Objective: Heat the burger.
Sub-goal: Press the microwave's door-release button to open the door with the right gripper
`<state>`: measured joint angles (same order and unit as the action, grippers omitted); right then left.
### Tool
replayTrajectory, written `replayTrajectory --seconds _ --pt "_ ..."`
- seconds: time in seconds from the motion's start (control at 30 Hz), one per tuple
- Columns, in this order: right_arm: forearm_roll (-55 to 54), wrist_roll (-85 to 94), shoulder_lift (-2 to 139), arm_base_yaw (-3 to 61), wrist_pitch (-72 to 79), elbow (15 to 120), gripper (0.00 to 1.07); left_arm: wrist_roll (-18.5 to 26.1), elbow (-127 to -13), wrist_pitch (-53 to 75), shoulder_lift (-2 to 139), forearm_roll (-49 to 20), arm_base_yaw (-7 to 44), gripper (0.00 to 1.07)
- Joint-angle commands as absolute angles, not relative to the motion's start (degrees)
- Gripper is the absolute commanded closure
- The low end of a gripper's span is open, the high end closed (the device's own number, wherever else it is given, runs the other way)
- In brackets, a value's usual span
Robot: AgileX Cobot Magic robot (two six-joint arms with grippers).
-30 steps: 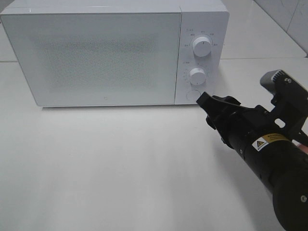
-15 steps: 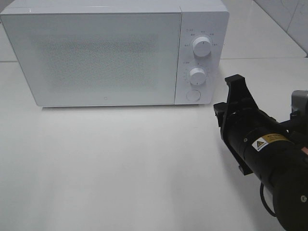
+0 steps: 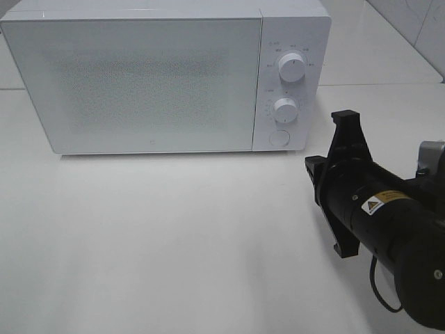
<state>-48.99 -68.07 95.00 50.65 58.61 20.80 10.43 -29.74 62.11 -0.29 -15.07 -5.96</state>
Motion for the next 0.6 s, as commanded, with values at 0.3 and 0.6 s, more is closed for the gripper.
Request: replayTrajectory --seconds 0.3,0.6 --pt "-41.08 -69.21 99.18 43.54 54.83 26.13 1.07 10.49 -29.56 61.42 -1.32 -15.13 -6.07 0.07" --pt "-34.72 -73.91 107.31 39.08 54.37 32.09 1.07 10.49 -29.56 61.42 -1.32 -15.13 -6.07 0.07"
